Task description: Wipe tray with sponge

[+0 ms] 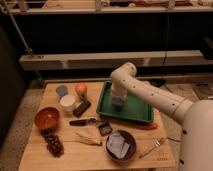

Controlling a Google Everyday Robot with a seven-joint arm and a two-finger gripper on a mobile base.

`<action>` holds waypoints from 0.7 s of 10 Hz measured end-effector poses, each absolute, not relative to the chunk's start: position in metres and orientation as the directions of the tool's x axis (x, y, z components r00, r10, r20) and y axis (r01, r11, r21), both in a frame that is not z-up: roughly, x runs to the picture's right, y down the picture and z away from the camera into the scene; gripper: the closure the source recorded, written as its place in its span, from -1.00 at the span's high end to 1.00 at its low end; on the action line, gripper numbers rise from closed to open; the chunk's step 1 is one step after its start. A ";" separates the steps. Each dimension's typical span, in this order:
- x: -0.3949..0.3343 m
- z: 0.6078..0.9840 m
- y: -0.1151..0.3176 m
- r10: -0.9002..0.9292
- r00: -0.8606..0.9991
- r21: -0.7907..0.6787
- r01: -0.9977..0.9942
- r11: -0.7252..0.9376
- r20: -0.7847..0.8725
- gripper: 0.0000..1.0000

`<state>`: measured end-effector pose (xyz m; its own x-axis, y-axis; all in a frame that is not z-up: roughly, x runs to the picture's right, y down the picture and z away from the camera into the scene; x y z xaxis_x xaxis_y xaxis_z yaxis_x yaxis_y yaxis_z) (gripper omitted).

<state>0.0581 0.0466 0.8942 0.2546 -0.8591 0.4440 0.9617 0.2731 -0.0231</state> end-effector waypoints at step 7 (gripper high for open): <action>0.046 0.837 0.085 -0.881 0.171 0.054 0.975 0.216 0.440 -0.59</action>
<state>0.0462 0.0847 0.8371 0.1713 -0.8813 0.4404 0.9748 0.2165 0.0539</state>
